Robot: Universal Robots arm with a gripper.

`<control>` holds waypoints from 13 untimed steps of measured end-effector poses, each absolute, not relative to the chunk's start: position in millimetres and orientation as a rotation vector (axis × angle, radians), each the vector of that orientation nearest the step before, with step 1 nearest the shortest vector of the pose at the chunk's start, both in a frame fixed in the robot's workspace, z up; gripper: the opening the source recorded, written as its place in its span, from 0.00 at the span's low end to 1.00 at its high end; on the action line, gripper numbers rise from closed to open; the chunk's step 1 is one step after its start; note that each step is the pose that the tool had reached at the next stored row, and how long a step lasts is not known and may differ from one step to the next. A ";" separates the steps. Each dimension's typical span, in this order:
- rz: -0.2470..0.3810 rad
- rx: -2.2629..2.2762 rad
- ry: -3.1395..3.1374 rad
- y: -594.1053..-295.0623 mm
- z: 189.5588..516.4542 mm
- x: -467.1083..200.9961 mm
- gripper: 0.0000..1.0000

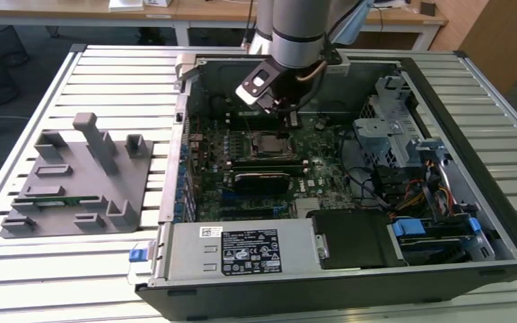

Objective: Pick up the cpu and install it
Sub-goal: 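Close the cpu cover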

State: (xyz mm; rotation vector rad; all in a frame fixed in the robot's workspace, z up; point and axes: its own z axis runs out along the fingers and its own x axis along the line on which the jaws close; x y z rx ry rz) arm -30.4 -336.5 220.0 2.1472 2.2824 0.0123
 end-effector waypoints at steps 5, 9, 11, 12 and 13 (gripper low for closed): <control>0.012 2.146 2.284 -336.5 214.4 -50.2 0.11; 0.012 2.145 2.285 -336.4 212.8 -63.5 0.11; 0.013 2.145 2.285 -336.3 211.2 -67.5 0.11; 0.013 2.145 2.285 -336.4 209.9 -69.0 0.11; 0.012 2.145 2.285 -336.3 208.1 -69.7 0.11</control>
